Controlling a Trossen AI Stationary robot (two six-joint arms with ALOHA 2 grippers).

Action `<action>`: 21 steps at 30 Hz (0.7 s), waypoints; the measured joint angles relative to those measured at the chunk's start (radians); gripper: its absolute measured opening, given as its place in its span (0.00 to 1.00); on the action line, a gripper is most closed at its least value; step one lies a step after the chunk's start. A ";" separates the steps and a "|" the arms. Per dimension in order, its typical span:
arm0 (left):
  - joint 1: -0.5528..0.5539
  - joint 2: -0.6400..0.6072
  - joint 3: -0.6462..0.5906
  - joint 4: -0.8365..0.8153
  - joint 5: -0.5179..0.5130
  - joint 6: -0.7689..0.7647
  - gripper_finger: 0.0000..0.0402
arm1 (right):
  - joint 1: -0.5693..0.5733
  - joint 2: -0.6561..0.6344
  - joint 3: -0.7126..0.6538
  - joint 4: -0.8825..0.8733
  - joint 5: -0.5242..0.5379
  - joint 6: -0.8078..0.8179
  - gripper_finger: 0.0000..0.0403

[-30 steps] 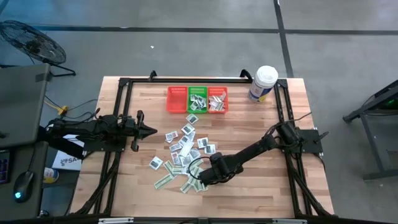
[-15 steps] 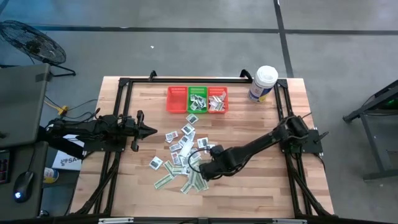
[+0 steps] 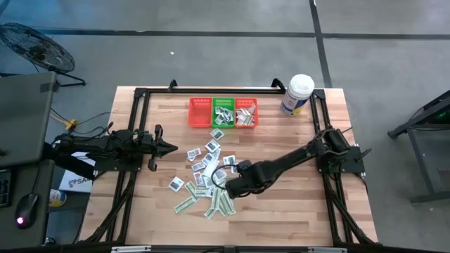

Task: Pick & Place First Aid Supplies
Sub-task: Put the bandage pack into the right orange bin

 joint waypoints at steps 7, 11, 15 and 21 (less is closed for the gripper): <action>0.000 0.000 0.000 0.000 0.000 0.000 0.00 | -0.003 0.000 0.000 -0.013 -0.008 -0.003 0.00; 0.000 0.000 0.000 0.000 0.000 0.000 0.00 | -0.003 0.000 0.000 -0.013 -0.064 -0.028 0.00; 0.000 0.000 0.000 0.000 0.000 0.000 0.00 | -0.006 0.000 -0.009 -0.014 -0.103 -0.027 0.01; 0.000 0.000 0.000 0.000 0.000 0.000 0.00 | -0.006 0.000 -0.059 0.013 -0.185 -0.026 0.00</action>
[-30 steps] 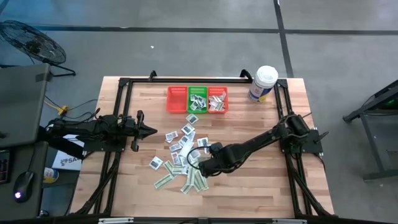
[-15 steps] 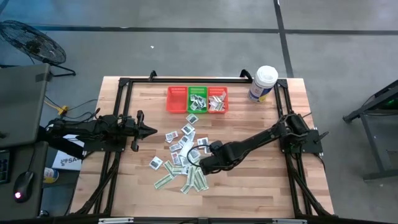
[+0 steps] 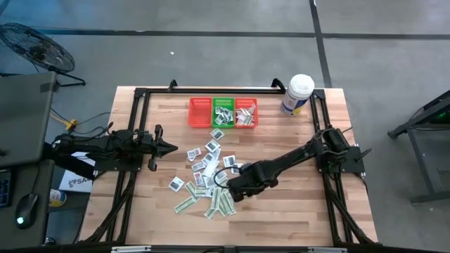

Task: Pick & Place First Aid Supplies
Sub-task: Put the bandage pack into the right orange bin

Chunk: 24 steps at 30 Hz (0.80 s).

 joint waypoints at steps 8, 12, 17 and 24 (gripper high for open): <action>0.000 0.000 0.000 0.000 0.000 0.000 0.00 | -0.007 0.001 -0.036 0.042 -0.067 -0.050 0.03; 0.000 0.000 0.000 0.000 0.000 0.000 0.00 | -0.020 0.005 -0.060 0.075 -0.089 -0.068 0.04; 0.000 0.000 0.000 0.000 0.000 0.000 0.00 | -0.033 0.008 -0.137 0.216 -0.115 -0.123 0.02; 0.000 0.000 0.000 0.000 0.000 0.000 0.00 | -0.035 0.008 -0.136 0.226 -0.075 -0.126 0.01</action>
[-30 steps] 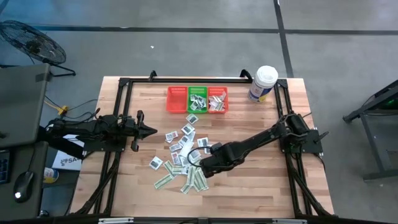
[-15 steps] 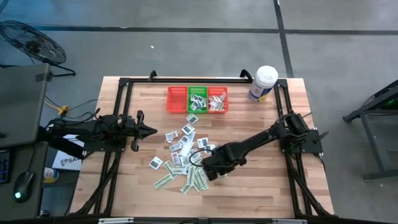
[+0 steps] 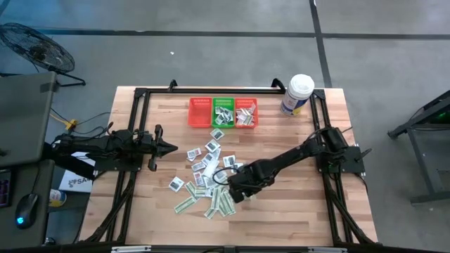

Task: Pick & Place First Aid Supplies
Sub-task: Put the bandage pack into the right orange bin

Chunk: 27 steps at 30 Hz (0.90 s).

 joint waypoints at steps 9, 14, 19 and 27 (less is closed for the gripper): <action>0.000 0.000 0.000 0.000 0.000 0.000 0.00 | -0.023 0.000 0.151 -0.176 0.069 -0.092 0.00; 0.000 0.000 0.000 0.000 0.000 0.000 0.00 | -0.099 -0.004 0.228 -0.294 0.178 -0.207 0.00; 0.000 0.000 0.000 0.000 0.000 0.000 0.00 | -0.227 -0.051 0.212 -0.320 0.278 -0.353 0.00; 0.000 0.000 0.000 0.000 0.000 0.000 0.00 | -0.467 -0.084 0.193 -0.324 0.337 -0.687 0.00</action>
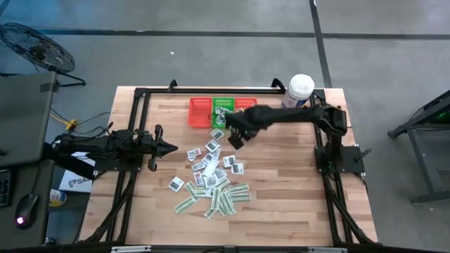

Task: Pick & Place First Aid Supplies
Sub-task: Put the bandage pack into the right orange bin

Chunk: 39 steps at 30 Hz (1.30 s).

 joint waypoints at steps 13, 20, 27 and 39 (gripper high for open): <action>0.000 0.000 0.000 0.000 0.000 0.000 0.00 | -0.241 0.000 0.000 0.065 0.022 -0.606 0.00; 0.000 0.000 0.000 0.000 0.000 0.000 0.00 | -0.315 0.032 0.000 0.102 0.011 -0.961 0.00; 0.000 0.000 0.000 0.000 0.000 0.000 0.00 | -0.330 0.057 0.000 0.147 0.010 -1.152 0.02; 0.000 0.000 0.000 0.000 0.000 0.000 0.00 | -0.330 0.080 0.000 0.148 0.018 -1.177 0.19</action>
